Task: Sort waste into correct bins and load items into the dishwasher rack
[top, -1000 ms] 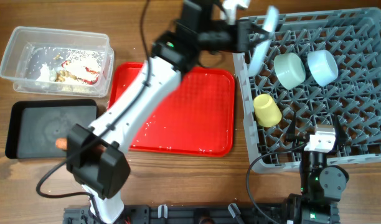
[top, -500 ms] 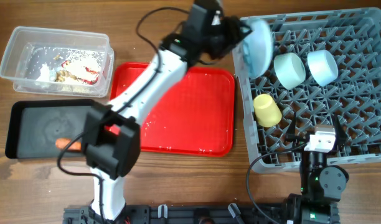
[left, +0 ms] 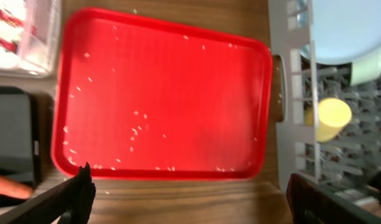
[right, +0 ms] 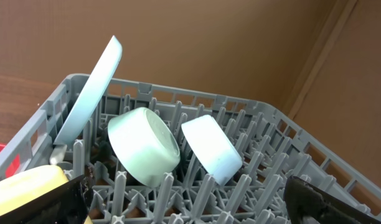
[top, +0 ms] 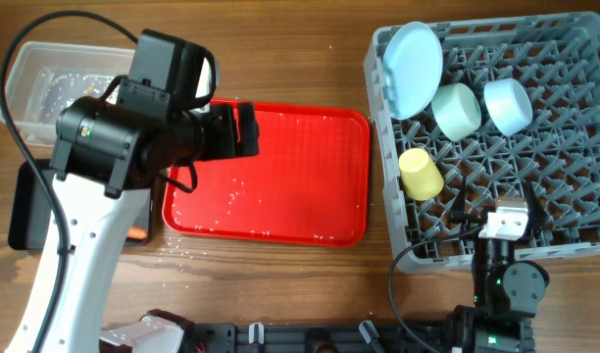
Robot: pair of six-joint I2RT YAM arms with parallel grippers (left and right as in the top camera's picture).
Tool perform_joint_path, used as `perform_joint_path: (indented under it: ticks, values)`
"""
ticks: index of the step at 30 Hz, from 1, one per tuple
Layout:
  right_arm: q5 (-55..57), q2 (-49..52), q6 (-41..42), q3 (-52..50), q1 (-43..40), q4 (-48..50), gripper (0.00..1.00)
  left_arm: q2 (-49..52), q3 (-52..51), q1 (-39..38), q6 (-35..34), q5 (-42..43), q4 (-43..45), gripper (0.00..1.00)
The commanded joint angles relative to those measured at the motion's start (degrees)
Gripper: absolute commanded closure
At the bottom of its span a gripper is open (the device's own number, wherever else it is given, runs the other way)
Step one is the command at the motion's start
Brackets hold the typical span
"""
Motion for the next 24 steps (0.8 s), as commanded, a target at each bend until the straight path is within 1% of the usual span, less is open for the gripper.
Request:
perform_joint_path:
  ticks: [1,2,3,4,5,6,7,8,9,11,12,13,16,20,22,23,24]
  values:
    - [-0.96,-0.46,-0.50,-0.07,-0.13,0.13,0.00,-5.16,-4.35,-0.20,6.71,-4.61,10.80,0.00]
    - [-0.96,-0.46,-0.48,-0.07,-0.13,0.13,0.00,-8.50,-8.39,-0.20,12.00,-2.67,18.05,0.00]
    - [-0.96,-0.46,-0.48,-0.07,-0.13,0.13,0.00,-11.74,-12.79,-0.17,15.85,-1.09,23.65,0.00]
    - [-0.96,-0.46,-0.50,-0.07,-0.13,0.13,0.00,-14.36,-16.72,0.02,17.44,-0.81,27.71,0.00]
    - [-0.96,-0.46,-0.50,-0.07,-0.13,0.13,0.00,-21.22,-25.94,1.62,18.67,-0.85,34.95,0.00]
    - [-0.96,-0.46,-0.50,-0.07,-0.13,0.13,0.00,-25.09,-31.34,2.84,18.62,-0.81,38.23,0.00]
    - [-0.96,-0.46,-0.48,-0.07,-0.13,0.13,0.00,-31.47,-39.89,4.92,18.60,-0.70,42.91,0.00]
    - [-0.96,-0.46,-0.50,-0.07,-0.13,0.15,0.00,-35.41,-44.81,6.19,18.60,-0.11,45.38,0.00]
    - [-0.96,-0.46,-0.50,-0.07,-0.13,0.13,0.00,-42.10,-52.94,8.20,18.60,0.48,48.87,0.00]
    - [-0.96,-0.46,-0.46,-0.07,-0.13,0.13,0.00,-51.76,-62.99,10.60,18.56,0.98,52.46,0.00]
    - [-0.96,-0.46,-0.50,-0.07,-0.13,0.13,0.00,-58.51,-69.77,12.57,18.51,1.46,54.97,0.00]
    - [-0.96,-0.46,-0.50,-0.07,-0.13,0.13,0.00,-62.47,-74.10,13.92,17.64,1.70,57.31,0.00]
    - [-0.96,-0.46,-0.50,-0.07,-0.13,0.13,0.00,-72.72,-86.25,18.14,15.98,3.02,65.77,0.00]
    - [-0.96,-0.46,-0.50,-0.07,-0.13,0.13,0.00,-81.99,-96.06,19.15,16.02,3.04,69.70,0.00]
    - [-0.96,-0.46,-0.50,-0.07,-0.13,0.13,0.00,-81.77,-100.41,19.04,15.98,3.30,74.18,0.00]
    - [-0.96,-0.46,-0.50,-0.07,-0.13,0.13,0.00,-81.77,-102.20,18.64,16.00,3.54,78.34,0.00]
    - [-0.96,-0.46,-0.48,-0.07,-0.13,0.13,0.00,-81.77,-102.16,18.23,16.02,3.45,78.18,0.00]
